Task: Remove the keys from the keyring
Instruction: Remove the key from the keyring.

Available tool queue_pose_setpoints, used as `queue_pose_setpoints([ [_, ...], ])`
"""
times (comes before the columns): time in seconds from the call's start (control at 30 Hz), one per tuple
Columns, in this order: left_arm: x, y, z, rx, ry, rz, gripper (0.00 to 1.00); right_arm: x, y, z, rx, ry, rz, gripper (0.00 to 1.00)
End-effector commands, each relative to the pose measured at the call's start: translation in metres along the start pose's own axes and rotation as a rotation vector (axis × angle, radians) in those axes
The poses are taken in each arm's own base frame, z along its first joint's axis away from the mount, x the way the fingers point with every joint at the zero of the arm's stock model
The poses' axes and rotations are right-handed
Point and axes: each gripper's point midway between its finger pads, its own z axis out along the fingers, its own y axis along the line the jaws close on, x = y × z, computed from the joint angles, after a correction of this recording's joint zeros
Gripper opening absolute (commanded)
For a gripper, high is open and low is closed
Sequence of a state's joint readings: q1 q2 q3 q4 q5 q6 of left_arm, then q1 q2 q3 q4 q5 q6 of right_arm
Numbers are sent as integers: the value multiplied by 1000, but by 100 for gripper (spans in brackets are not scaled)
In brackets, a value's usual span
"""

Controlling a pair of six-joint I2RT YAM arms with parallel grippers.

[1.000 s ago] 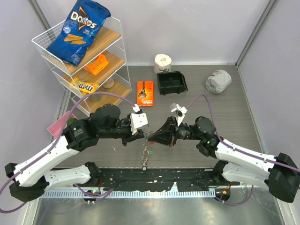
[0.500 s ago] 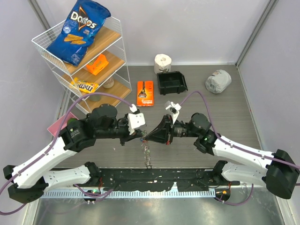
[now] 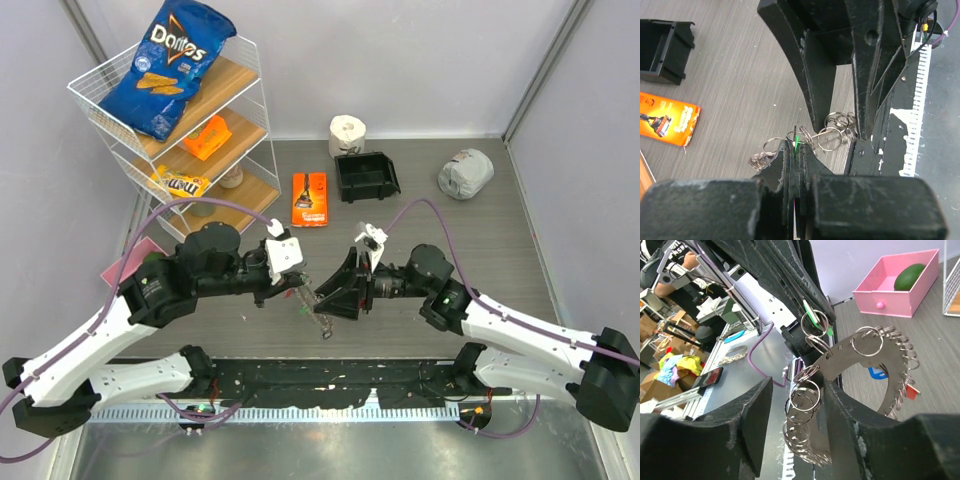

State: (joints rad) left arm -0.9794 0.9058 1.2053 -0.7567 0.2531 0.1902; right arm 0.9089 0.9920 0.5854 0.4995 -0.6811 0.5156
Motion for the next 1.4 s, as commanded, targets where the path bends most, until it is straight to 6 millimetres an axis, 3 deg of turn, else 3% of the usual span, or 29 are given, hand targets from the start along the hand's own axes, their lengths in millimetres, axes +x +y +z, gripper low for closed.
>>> queue_pose_setpoints([
  [0.0, -29, 8, -11, -49, -121, 15, 0, -15, 5, -7, 23, -70, -95, 53],
  [0.27, -16, 10, -3, -55, -12, -61, 0, -33, 2, -22, 127, -84, -227, 55],
  [0.47, -3, 12, -5, -77, 106, -149, 0, -39, 3, -24, 138, -67, -293, 50],
  [0.8, 12, -8, -6, -23, 324, -376, 0, -36, 5, -16, 76, -86, -356, 46],
  [1.13, 3, -16, -2, 13, 335, -498, 0, -28, 17, -10, 20, -70, -450, 41],
  [1.37, -2, -19, 0, 36, 322, -529, 0, -19, 16, -7, 49, -56, -480, 40],
])
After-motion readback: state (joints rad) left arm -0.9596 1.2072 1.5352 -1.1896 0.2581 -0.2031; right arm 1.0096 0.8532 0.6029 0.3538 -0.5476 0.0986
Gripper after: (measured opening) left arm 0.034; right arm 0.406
